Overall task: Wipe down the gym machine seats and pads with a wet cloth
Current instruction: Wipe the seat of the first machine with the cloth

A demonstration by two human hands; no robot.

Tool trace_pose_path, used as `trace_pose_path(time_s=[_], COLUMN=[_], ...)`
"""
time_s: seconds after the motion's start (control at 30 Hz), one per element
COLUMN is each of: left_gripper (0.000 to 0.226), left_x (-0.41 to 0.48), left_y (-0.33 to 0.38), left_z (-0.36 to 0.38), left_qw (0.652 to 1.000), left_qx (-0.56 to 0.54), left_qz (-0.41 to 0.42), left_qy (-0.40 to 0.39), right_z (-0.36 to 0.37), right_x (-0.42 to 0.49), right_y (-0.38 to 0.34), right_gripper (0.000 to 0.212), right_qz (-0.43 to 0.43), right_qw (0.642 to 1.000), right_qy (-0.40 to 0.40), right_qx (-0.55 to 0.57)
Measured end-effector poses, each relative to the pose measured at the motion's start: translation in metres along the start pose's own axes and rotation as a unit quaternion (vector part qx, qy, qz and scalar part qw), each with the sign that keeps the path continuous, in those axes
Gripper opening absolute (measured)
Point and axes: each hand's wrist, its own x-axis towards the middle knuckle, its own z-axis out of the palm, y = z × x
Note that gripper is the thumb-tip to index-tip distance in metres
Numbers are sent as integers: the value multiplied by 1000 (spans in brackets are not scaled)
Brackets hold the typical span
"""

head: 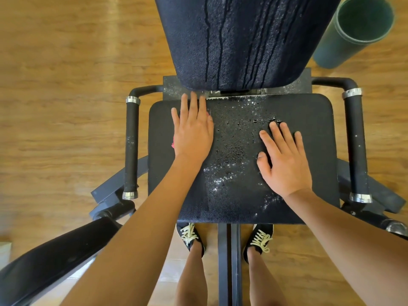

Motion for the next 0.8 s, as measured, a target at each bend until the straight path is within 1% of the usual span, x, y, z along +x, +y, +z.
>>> trace_pose_path(time_s=[0.13, 0.33, 0.5, 0.6, 0.7, 0.8], left_gripper=[58, 57, 56, 57, 57, 57], left_x=[-16, 10, 17, 0, -35, -58], left_y=[0, 5, 6, 4, 3, 5], left_z=[1, -1, 1, 3, 1, 0], left_qw=[1000, 999, 999, 1000, 999, 999], left_qx=[-7, -8, -4, -8, -5, -5], left_qz=[-3, -25, -31, -10, 13, 12], left_qy=[-14, -31, -13, -12, -31, -51], right_z=[0, 0, 1, 1, 0, -1], right_x=[0, 0, 0, -1, -2, -1], right_y=[-1, -1, -1, 0, -2, -2], right_gripper=[51, 51, 50, 50, 50, 50], right_qz=[-1, -2, -2, -3, -3, 1], right_qw=[1000, 1000, 1000, 1000, 1000, 1000], right_qy=[6, 16, 22, 22, 22, 18], right_qx=[2, 8, 9, 9, 11, 9])
